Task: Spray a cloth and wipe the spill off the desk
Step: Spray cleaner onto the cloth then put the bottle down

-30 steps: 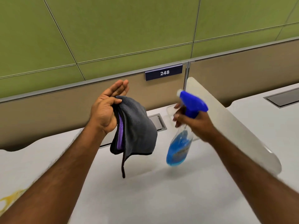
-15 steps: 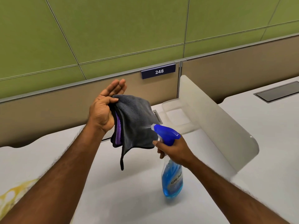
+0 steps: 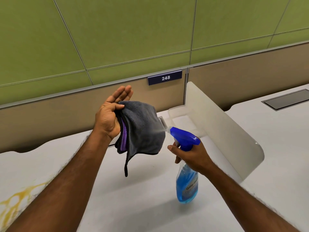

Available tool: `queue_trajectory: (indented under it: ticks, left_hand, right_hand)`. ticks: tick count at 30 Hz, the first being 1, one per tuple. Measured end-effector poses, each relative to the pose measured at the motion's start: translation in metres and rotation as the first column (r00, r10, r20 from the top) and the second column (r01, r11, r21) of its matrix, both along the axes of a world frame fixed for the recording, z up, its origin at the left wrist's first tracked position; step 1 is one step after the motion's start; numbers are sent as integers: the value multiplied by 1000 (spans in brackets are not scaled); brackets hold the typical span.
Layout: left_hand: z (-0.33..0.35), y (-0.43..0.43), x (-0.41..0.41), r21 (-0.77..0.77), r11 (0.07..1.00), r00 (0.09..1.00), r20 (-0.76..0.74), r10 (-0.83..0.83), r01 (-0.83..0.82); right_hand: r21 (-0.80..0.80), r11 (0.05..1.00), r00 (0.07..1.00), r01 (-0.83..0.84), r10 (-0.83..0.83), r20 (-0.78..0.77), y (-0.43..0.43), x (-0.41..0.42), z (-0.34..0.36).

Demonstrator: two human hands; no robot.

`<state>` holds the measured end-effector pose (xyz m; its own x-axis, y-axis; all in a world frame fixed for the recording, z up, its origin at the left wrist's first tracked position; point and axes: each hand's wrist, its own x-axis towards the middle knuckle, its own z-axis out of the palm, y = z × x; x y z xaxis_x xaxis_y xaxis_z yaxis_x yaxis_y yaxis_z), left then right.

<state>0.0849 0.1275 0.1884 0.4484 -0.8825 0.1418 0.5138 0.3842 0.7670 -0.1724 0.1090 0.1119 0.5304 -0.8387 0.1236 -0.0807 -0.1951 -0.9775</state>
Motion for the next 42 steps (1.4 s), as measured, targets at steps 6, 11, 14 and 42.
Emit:
queue_trajectory:
  ticks: [6,11,14,42]
  left_hand:
    - [2,1,2,12,1000,999,45,19,-20]
    - [3,0,2,27,999,997,65,33,-35]
    - [2,0,1,28,999,997,66,32,-34]
    - [-21,-1,-16,56,997,997,54,46,-49]
  right_hand:
    - [32,998,999,-52,52,7,5,-10,3]
    - [-73,997,999,-36,37,17,10,-21,31]
    - [-89,996,999,-1,5,43,7,-24,43]
    - [-193,914,930,356,-367,-21,-109,-28,-71]
